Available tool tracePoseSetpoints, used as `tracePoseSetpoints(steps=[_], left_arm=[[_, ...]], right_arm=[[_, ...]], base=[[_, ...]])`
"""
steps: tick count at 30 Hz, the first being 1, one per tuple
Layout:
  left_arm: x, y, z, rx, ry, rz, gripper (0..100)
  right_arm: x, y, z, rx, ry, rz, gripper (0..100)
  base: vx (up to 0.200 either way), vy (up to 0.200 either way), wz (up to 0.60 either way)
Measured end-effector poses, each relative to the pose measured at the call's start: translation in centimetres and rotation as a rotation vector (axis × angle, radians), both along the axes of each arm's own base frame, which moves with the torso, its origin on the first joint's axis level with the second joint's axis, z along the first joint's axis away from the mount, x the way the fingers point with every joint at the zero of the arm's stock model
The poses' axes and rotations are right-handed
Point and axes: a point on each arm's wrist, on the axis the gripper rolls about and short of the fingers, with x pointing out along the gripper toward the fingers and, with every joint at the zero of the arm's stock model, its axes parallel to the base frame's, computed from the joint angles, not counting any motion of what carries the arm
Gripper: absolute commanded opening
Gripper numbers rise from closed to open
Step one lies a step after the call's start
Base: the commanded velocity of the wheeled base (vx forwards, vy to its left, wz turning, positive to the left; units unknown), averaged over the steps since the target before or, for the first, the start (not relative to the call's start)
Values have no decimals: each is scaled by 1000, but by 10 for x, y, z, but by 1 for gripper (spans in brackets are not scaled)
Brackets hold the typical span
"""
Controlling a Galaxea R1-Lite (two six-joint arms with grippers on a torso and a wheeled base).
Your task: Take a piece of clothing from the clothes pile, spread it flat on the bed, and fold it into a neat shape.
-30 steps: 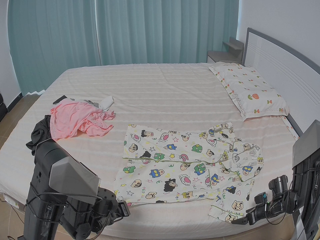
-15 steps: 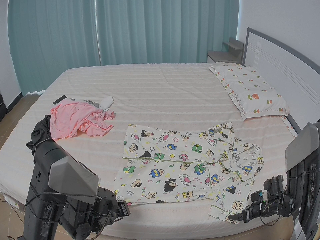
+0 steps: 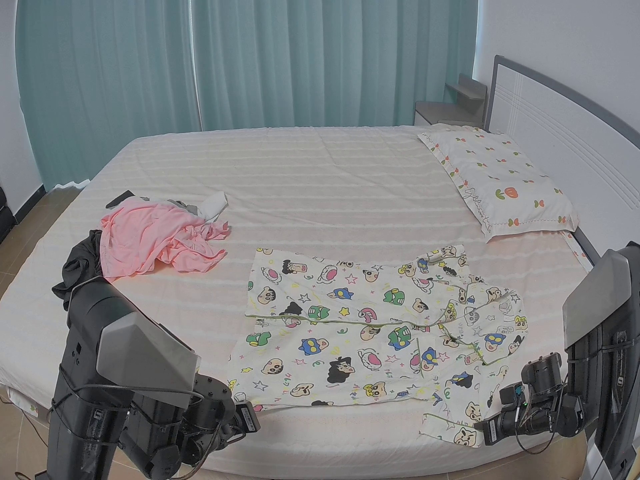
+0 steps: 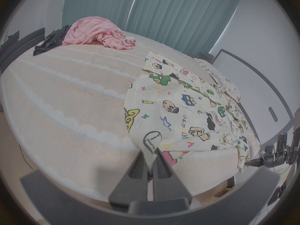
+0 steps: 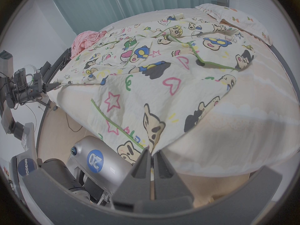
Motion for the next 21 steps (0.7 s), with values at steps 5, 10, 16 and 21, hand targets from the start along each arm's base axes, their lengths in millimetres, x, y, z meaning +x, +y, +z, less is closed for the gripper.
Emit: tracePoseSetpoints(steps=[5, 10, 16, 21], left_arm=[[-1, 1, 0, 3, 3, -2, 0], [-4, 2, 0, 13, 11, -6, 0], [-8, 4, 0, 30, 26, -16, 0], [-12, 6, 0, 55, 40, -34, 0]], right_arm=[[-8, -9, 1, -23, 84, -14, 0], [-13, -21, 8, -56, 100, 5, 0], [-16, -27, 13, -68, 113, 5, 0], [-20, -28, 16, -80, 138, 22, 0]], base=[[0, 0, 0], [0, 0, 0], [0, 0, 0], [0, 0, 0]])
